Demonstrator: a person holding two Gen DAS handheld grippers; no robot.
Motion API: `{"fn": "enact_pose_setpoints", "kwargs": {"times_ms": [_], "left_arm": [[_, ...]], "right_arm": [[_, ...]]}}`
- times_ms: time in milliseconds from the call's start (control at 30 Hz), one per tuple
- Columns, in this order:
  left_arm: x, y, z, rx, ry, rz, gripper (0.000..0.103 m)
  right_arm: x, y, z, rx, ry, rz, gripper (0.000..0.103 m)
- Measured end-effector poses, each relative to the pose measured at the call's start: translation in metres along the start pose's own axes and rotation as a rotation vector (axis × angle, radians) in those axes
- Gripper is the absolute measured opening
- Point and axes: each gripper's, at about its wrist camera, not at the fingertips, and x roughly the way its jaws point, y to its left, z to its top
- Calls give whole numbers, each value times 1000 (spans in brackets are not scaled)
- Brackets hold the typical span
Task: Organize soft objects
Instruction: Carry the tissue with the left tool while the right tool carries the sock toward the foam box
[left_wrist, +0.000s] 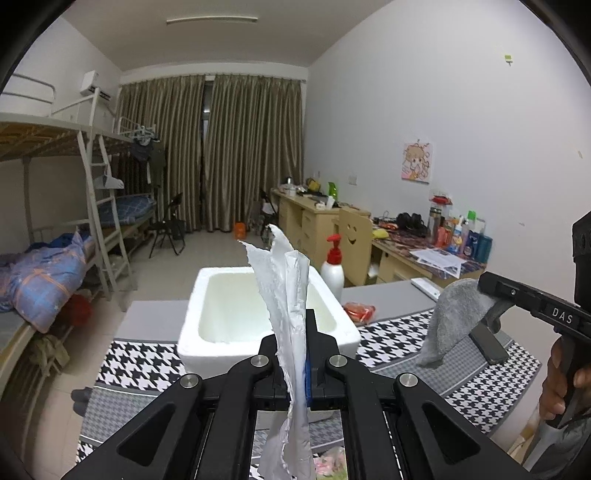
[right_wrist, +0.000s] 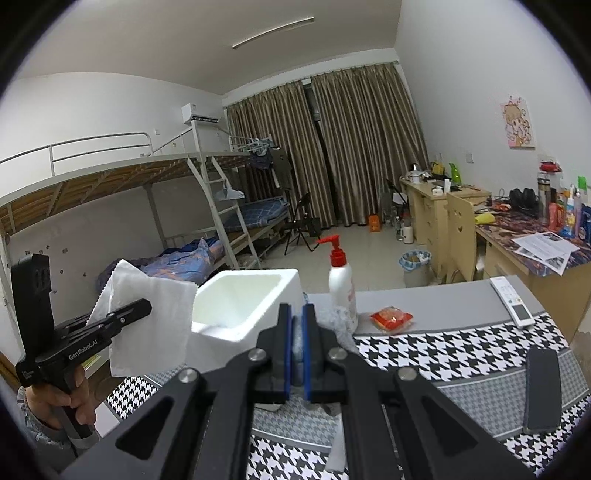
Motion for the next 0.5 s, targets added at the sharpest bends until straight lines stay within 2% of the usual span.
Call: {"fn": "enact_pose_setpoints", "kwargs": {"times_ms": [500], "left_arm": [[-5,18,6,-1,-34,111,4]], "right_arm": [[18,18,21,-35,-12,40,7]]}}
